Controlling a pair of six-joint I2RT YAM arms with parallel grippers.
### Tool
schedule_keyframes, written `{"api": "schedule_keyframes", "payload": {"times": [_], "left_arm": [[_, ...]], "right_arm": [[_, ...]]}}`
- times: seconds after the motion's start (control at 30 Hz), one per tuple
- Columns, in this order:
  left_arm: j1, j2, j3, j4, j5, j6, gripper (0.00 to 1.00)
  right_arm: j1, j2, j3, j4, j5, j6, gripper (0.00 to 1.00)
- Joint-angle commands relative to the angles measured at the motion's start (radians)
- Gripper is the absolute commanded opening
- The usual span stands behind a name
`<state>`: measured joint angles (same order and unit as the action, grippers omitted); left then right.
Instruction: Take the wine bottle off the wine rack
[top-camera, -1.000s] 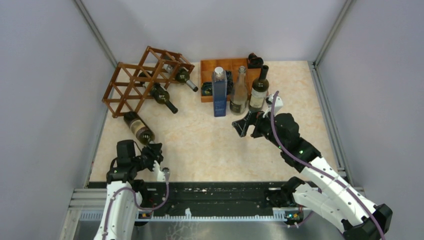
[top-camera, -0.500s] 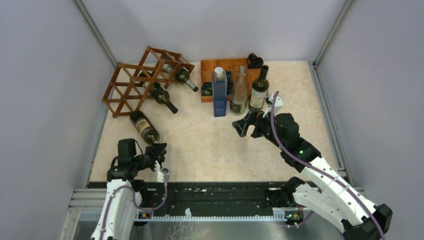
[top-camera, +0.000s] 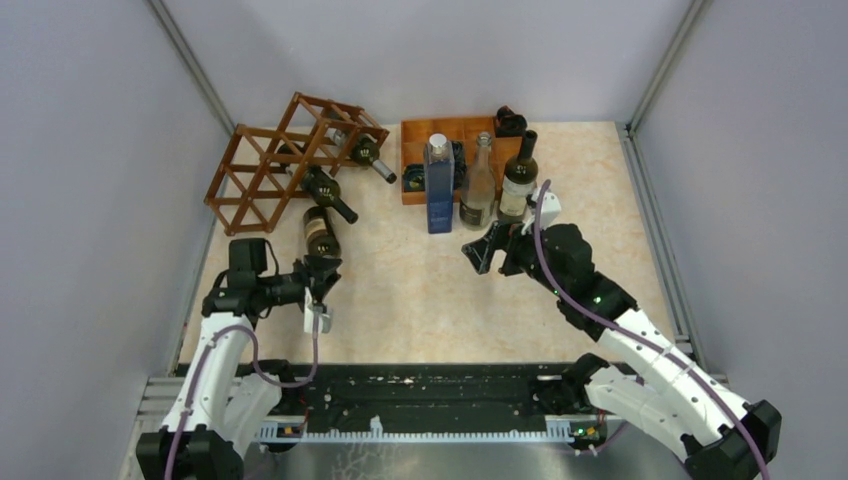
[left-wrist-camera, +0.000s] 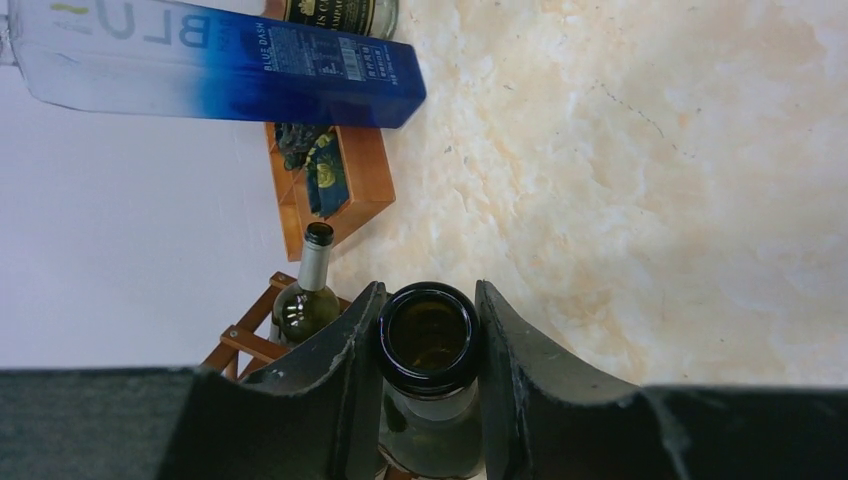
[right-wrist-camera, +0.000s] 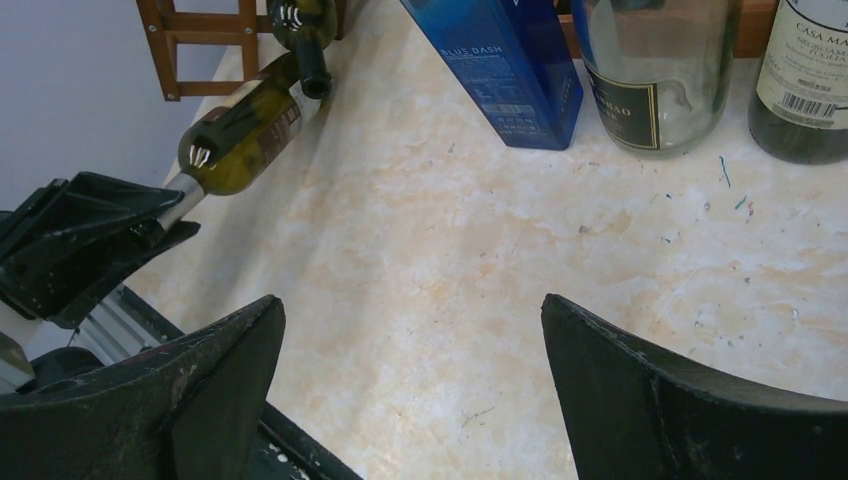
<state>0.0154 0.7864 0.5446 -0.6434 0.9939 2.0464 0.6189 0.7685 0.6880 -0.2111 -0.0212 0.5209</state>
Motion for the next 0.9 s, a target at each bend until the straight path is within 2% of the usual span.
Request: {"api": "schedule_keyframes", "payload": {"times": [0.0,0.07,0.4,0.7,0.87], "left_arm": [[-0.011,0.031,0.125,0.025,0.107,0.688,0.00],[-0.042,0.036,0.160,0.013,0.105,0.615,0.00],[-0.125,-0.029,0.255,-0.043,0.026,0.063,0.00],[-0.159,0.069,0.462,-0.217,0.053,-0.377,0.00],[-0.161,0.084,0.486,-0.291,0.082,-0.616,0.00]], "right_arm": [[0.005,0.004,0.053,0.035,-0.009,0.004,0.99],[0.004,0.007,0.057,0.033,-0.008,0.005,0.99],[0.015,0.032,0.069,0.037,-0.015,0.001,0.99],[0.026,0.068,0.091,0.057,-0.067,-0.030,0.99],[0.040,0.088,0.093,0.080,-0.107,-0.051,0.99]]}}
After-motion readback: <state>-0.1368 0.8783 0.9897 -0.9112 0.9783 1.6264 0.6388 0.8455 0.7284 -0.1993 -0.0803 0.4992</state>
